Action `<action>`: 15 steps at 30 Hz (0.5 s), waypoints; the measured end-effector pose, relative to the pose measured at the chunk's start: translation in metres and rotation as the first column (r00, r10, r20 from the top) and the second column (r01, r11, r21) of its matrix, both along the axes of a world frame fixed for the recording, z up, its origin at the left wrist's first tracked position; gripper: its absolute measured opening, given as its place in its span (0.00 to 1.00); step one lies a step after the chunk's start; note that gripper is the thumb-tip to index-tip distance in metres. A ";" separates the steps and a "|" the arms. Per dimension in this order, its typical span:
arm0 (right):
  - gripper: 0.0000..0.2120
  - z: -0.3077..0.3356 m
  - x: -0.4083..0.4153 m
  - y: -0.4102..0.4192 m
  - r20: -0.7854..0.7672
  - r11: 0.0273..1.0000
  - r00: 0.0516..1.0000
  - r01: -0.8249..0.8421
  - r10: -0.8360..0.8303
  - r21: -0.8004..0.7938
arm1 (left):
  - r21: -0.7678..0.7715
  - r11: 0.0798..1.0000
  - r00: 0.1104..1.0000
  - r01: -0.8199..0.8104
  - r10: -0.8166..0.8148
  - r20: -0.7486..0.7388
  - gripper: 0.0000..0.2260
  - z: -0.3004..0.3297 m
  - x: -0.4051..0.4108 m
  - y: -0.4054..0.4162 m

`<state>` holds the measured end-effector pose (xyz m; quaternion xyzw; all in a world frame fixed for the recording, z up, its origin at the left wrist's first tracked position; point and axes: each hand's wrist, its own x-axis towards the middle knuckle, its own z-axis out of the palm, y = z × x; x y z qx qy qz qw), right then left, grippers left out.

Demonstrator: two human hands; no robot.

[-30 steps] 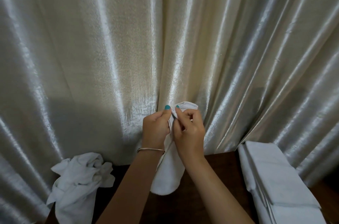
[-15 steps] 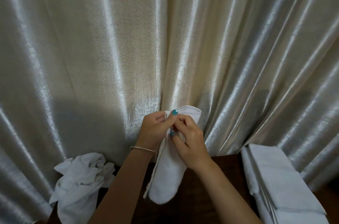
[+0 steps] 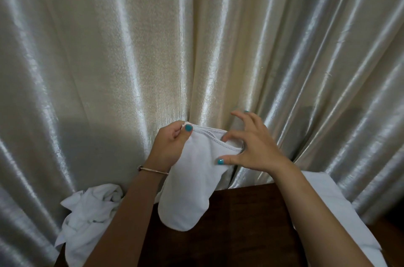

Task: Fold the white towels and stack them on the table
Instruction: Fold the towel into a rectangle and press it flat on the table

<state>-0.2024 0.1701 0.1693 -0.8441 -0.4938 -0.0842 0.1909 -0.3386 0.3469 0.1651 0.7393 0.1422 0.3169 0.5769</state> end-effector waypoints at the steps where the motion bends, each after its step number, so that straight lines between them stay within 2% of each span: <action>1: 0.29 -0.001 0.002 0.000 0.000 0.997 1.000 0.007 -0.007 -0.078 | 0.029 1.000 1.000 -0.007 0.007 -0.006 0.12 0.001 -0.002 0.000; 2: 0.29 -0.001 0.004 -0.002 -0.012 0.995 1.000 0.002 -0.004 -0.102 | 0.080 0.996 0.999 -0.035 0.036 -0.010 0.13 0.002 -0.004 0.001; 3: 0.28 -0.002 0.006 -0.005 -0.052 0.998 0.999 -0.018 0.015 -0.060 | 0.165 0.982 0.996 -0.089 0.092 -0.009 0.13 0.003 -0.007 0.003; 5: 0.21 0.003 0.004 -0.011 -0.233 0.987 0.967 -0.069 0.102 0.146 | 0.360 0.904 0.971 -0.231 0.235 0.035 0.12 0.002 -0.010 0.002; 7: 0.14 0.010 -0.002 -0.012 -0.415 0.940 0.883 -0.078 0.220 0.331 | 0.448 0.815 0.928 -0.366 0.356 0.110 0.11 -0.002 -0.008 -0.003; 9: 0.11 0.016 -0.009 -0.010 -0.513 0.884 0.810 -0.017 0.286 0.466 | 0.441 0.764 0.879 -0.471 0.446 0.167 0.12 -0.005 -0.004 -0.009; 11: 0.12 0.017 -0.013 -0.005 -0.592 0.795 0.711 0.077 0.379 0.602 | 0.392 0.751 0.847 -0.531 0.475 0.238 0.12 -0.008 -0.005 -0.009; 13: 0.17 0.015 -0.015 -0.001 -0.655 0.717 0.601 0.185 0.458 0.672 | 0.335 0.765 0.833 -0.550 0.478 0.278 0.13 -0.008 -0.008 -0.009; 15: 0.15 0.016 -0.018 0.006 -0.671 0.667 0.557 0.257 0.489 0.699 | 0.295 0.776 0.824 -0.558 0.476 0.307 0.11 -0.009 -0.010 -0.009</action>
